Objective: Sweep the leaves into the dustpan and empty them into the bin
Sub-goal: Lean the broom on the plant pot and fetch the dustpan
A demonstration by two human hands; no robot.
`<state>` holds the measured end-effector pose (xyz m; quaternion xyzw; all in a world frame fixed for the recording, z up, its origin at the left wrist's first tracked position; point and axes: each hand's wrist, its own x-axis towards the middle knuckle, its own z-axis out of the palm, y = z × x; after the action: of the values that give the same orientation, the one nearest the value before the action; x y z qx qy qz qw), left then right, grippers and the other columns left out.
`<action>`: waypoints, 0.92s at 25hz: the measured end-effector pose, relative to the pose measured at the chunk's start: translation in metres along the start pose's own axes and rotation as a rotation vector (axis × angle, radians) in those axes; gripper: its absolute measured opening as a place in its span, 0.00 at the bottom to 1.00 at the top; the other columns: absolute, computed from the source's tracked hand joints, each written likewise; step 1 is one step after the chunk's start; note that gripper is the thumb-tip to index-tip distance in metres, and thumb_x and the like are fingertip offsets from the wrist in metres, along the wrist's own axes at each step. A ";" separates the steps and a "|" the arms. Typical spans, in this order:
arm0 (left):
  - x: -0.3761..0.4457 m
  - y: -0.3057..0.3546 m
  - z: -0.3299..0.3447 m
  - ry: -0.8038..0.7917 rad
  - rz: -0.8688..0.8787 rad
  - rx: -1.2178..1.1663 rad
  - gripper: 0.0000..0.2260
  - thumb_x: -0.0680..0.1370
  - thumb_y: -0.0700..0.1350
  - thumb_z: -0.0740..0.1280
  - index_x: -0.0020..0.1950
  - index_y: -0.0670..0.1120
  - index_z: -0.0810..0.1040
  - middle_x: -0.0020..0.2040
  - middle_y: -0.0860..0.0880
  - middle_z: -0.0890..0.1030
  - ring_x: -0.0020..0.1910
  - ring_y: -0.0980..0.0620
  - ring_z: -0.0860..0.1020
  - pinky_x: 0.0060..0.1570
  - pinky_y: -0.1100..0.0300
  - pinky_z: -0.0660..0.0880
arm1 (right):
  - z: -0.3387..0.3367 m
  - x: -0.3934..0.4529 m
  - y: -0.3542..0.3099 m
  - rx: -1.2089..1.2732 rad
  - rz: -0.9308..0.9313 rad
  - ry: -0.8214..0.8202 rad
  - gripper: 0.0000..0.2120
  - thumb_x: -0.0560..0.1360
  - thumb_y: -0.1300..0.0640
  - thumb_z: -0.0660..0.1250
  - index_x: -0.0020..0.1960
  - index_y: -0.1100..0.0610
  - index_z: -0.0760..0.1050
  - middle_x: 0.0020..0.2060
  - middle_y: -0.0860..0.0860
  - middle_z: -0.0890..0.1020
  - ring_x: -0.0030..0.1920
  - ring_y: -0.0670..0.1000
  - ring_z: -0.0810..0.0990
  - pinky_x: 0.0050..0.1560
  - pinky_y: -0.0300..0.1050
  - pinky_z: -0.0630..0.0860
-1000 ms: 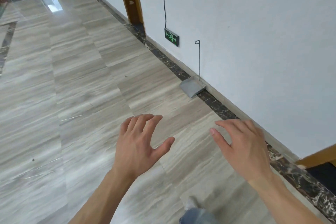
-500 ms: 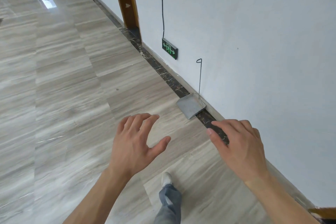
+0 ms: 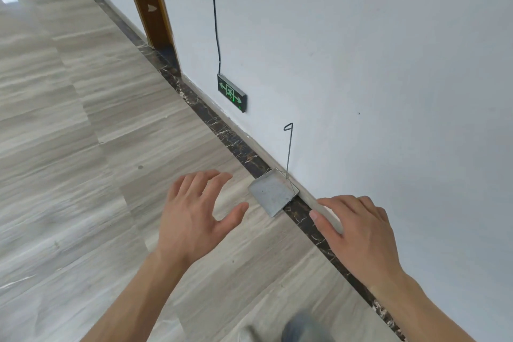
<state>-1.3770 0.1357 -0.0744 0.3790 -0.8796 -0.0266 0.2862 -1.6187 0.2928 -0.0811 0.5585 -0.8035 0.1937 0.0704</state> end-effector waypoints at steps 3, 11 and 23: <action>0.056 -0.016 0.035 -0.024 0.028 -0.015 0.26 0.77 0.66 0.58 0.61 0.48 0.79 0.56 0.51 0.80 0.55 0.47 0.78 0.59 0.50 0.70 | 0.020 0.059 0.015 0.000 0.042 0.010 0.22 0.76 0.35 0.54 0.53 0.46 0.80 0.48 0.43 0.82 0.50 0.53 0.77 0.48 0.51 0.74; 0.240 -0.048 0.165 -0.170 0.071 0.007 0.26 0.76 0.67 0.57 0.62 0.50 0.78 0.58 0.51 0.80 0.57 0.49 0.77 0.61 0.53 0.68 | 0.107 0.250 0.087 -0.012 0.110 -0.012 0.23 0.77 0.35 0.54 0.56 0.47 0.81 0.51 0.46 0.83 0.52 0.54 0.78 0.49 0.52 0.75; 0.394 -0.120 0.337 -0.476 0.080 -0.131 0.20 0.77 0.60 0.61 0.63 0.50 0.77 0.58 0.51 0.81 0.57 0.48 0.79 0.60 0.50 0.71 | 0.241 0.425 0.128 -0.011 0.252 -0.334 0.16 0.79 0.47 0.63 0.65 0.48 0.75 0.59 0.50 0.80 0.58 0.56 0.78 0.56 0.53 0.71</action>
<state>-1.6917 -0.2756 -0.1974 0.3074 -0.9330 -0.1606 0.0959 -1.8682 -0.1327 -0.1911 0.4775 -0.8686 0.1012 -0.0856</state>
